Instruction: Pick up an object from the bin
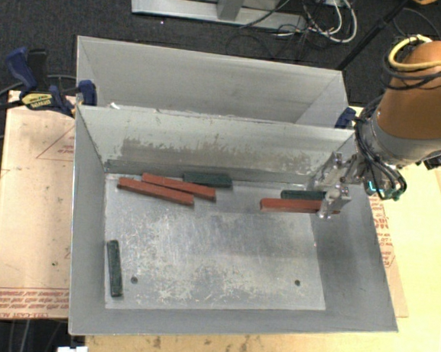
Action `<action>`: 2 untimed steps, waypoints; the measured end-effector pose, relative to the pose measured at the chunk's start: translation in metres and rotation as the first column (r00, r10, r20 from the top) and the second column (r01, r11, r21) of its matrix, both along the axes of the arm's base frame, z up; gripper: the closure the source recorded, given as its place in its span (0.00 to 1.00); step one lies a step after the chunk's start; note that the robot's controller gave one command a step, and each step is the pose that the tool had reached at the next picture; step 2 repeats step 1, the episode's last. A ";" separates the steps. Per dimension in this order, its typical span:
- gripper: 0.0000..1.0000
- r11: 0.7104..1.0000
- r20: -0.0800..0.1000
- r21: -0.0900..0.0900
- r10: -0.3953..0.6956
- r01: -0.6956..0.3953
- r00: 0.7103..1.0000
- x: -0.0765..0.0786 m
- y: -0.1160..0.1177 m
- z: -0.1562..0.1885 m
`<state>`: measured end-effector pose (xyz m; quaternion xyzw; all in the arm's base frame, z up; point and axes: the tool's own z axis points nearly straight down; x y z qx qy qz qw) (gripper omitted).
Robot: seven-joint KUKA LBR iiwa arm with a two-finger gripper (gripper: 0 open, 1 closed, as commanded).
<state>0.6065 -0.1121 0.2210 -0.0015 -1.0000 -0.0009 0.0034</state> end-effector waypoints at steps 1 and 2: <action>1.00 1.000 0.008 -0.001 0.004 -0.004 1.000 0.002 0.001 0.005; 1.00 1.000 0.008 -0.001 0.004 -0.004 1.000 0.002 0.001 0.005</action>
Offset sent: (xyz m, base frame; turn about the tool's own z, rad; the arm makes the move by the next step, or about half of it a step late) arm 0.0000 0.0000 0.0000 0.0000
